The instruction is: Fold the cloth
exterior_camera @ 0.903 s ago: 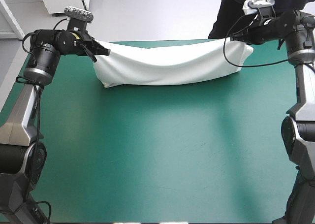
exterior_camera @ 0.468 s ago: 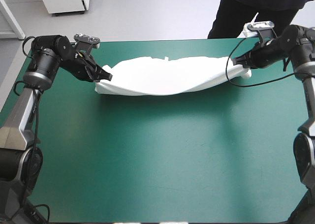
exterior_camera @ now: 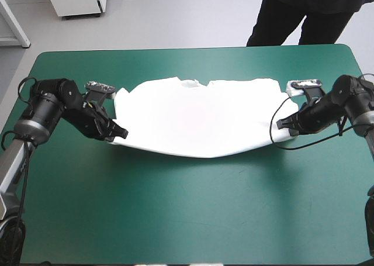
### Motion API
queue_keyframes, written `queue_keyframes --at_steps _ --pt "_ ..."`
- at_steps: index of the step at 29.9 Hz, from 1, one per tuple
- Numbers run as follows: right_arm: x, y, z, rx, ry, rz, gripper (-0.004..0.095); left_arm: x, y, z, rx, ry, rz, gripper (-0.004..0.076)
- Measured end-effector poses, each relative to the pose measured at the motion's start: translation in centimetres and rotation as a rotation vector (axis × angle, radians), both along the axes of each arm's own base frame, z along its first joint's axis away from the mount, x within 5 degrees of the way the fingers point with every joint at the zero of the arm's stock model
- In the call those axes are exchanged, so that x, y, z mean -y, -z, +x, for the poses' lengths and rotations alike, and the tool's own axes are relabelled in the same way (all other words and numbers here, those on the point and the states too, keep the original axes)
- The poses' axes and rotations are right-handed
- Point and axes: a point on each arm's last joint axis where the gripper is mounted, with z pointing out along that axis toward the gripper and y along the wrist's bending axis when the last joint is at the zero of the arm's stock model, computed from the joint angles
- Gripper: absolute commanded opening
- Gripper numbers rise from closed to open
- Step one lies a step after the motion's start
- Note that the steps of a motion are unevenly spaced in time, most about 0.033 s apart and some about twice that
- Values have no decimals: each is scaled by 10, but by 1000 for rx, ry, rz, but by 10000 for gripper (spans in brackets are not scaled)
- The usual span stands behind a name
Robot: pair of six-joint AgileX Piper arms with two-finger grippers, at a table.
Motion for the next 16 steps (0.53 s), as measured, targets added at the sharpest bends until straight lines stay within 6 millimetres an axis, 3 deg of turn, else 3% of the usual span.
queue_keyframes --at_steps 9,16 --pt "-5 27 -31 -73 -14 -14 -17 -5 36 -40 -125 -1 14 -22" --pt "-16 50 -49 -146 -59 -30 -17 -7 57 -51 -195 0 24 -22"
